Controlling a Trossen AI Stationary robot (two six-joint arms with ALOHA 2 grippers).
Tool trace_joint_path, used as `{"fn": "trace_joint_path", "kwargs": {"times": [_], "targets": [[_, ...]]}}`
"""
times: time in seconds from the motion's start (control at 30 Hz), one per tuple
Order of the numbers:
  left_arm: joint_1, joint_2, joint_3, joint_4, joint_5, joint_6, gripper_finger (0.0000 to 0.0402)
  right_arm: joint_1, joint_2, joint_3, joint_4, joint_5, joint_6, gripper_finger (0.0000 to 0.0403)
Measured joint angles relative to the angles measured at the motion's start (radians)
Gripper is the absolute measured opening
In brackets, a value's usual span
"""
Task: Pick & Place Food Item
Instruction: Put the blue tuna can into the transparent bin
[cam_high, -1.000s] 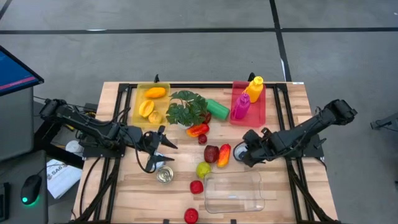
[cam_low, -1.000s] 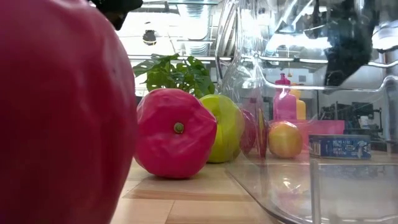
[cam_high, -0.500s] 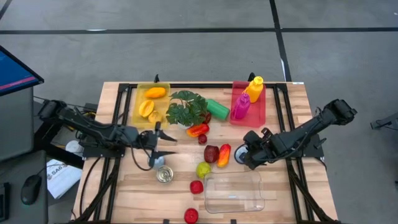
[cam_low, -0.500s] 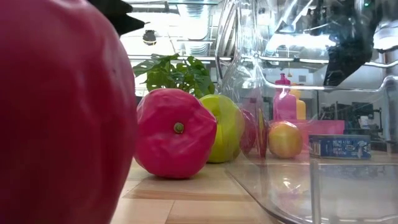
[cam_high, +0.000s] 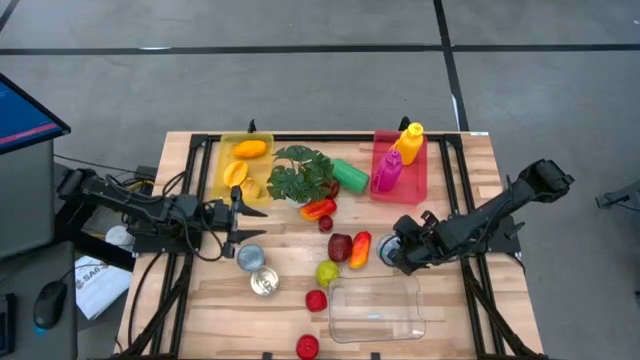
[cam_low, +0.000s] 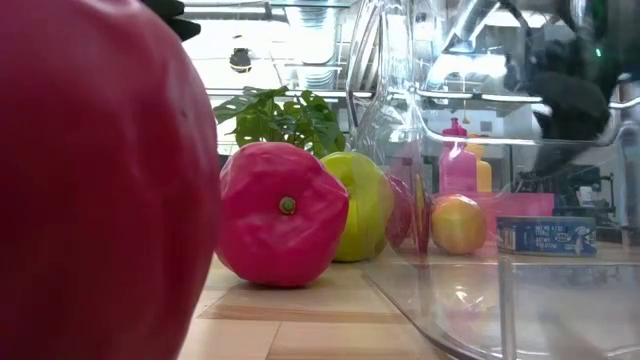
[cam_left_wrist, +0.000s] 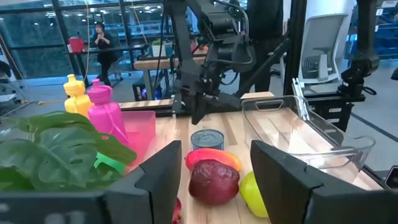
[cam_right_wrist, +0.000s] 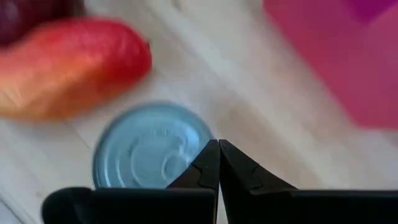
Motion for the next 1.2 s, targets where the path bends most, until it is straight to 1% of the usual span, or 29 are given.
{"fn": "trace_joint_path", "kwargs": {"times": [0.17,0.37,0.47,0.67,0.8,1.07,1.2], "targets": [[0.000,-0.003,-0.006,0.001,0.000,-0.002,0.0170,0.025,-0.012,-0.058,0.052,-0.054,0.020,0.0000],[0.000,-0.003,-0.006,0.001,0.001,-0.003,0.0162,0.034,-0.029,-0.062,0.054,-0.054,0.022,0.0000],[0.000,-0.003,-0.006,0.001,0.001,-0.003,0.0159,0.038,-0.029,-0.098,0.070,-0.055,0.049,0.0000],[0.000,-0.003,-0.006,0.001,0.003,-0.003,0.0159,0.060,-0.029,-0.194,0.181,-0.054,0.098,0.0000],[0.000,-0.003,-0.006,0.001,0.003,-0.003,0.0157,0.067,-0.029,-0.205,0.217,-0.053,0.100,0.0000],[0.000,-0.003,-0.006,0.001,0.003,-0.003,0.0153,0.065,-0.055,-0.206,0.202,0.042,0.099,0.0000],[0.000,-0.003,-0.006,0.001,0.003,-0.003,0.0153,0.065,-0.089,-0.206,0.204,0.051,0.096,0.0000]]}}
